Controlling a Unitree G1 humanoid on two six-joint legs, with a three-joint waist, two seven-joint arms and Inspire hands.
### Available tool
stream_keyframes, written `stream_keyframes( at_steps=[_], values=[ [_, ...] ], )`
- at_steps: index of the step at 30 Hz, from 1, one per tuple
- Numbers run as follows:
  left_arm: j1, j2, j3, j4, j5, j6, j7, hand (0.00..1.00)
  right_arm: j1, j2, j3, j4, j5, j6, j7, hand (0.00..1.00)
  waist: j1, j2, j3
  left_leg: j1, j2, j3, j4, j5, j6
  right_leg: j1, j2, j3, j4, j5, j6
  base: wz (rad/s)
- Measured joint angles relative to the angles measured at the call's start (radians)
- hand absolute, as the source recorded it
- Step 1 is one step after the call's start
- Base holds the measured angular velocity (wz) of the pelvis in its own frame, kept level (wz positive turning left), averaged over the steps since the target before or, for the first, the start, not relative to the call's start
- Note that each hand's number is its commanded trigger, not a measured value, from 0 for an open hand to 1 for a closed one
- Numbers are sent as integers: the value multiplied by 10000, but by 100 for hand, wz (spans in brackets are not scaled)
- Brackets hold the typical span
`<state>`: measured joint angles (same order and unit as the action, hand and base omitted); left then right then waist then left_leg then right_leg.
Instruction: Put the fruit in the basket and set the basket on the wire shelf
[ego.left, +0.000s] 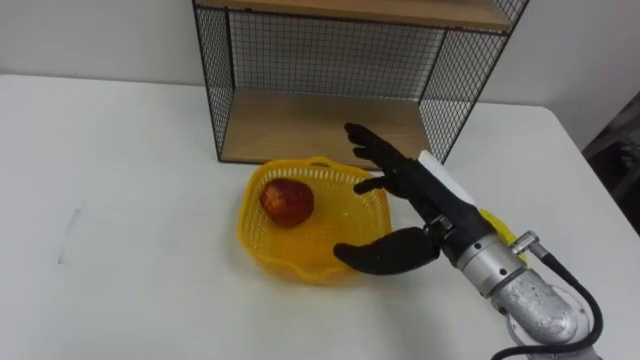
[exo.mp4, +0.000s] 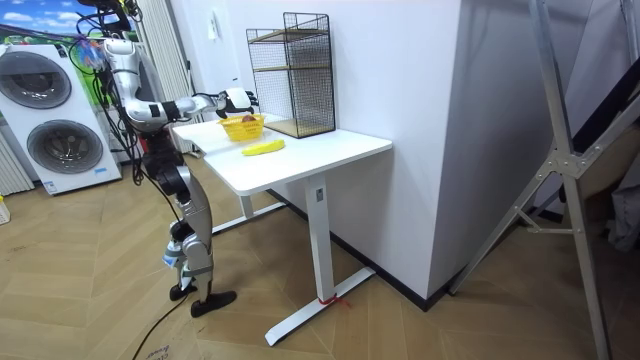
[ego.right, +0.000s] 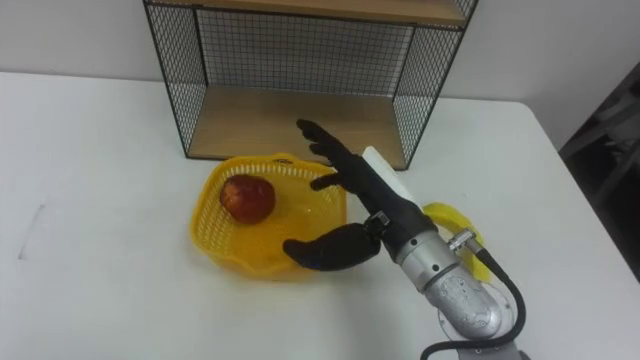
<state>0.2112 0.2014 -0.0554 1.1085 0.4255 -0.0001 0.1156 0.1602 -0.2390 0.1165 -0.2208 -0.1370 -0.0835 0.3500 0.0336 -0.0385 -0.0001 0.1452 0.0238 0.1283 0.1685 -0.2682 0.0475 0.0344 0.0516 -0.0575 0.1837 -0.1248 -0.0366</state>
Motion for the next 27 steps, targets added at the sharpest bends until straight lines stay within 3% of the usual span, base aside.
stream_keyframes(
  at_steps=[12, 19, 25, 27],
  values=[
    [31, 16, -53, 16, -1, 0, -119, 0, -1, -18, -80, 20, -10, 0, -311, 0, 9, -44, 43, -4, -1, -4, -1, -1, 1, 3, 6, -8, 2, 0, 0, 0],
    [-15, 12, -51, -33, 48, -72, -91, 0, -19, 1, -524, 16, 3, -33, -1363, 0, -56, 66, 97, -37, 1, -1, -5, -2, 0, -10, 8, -23, -40, 0, 0, 0],
    [168, 11, 205, -14, 53, -112, 132, 0, -27, 0, -1192, -302, 21, -145, -2674, 0, -115, 171, -25, -8, 1, 0, 54, 5, -5, 61, -5, -22, -136, 5, -5, 0],
    [211, 13, 309, -8, 11, -115, 191, 0, -28, -7, -1323, -502, 5, -302, -3065, 0, -171, 185, -24, 47, 6, 1, 54, 5, -6, 126, -3, -23, -159, 5, -4, 0]
  ],
)
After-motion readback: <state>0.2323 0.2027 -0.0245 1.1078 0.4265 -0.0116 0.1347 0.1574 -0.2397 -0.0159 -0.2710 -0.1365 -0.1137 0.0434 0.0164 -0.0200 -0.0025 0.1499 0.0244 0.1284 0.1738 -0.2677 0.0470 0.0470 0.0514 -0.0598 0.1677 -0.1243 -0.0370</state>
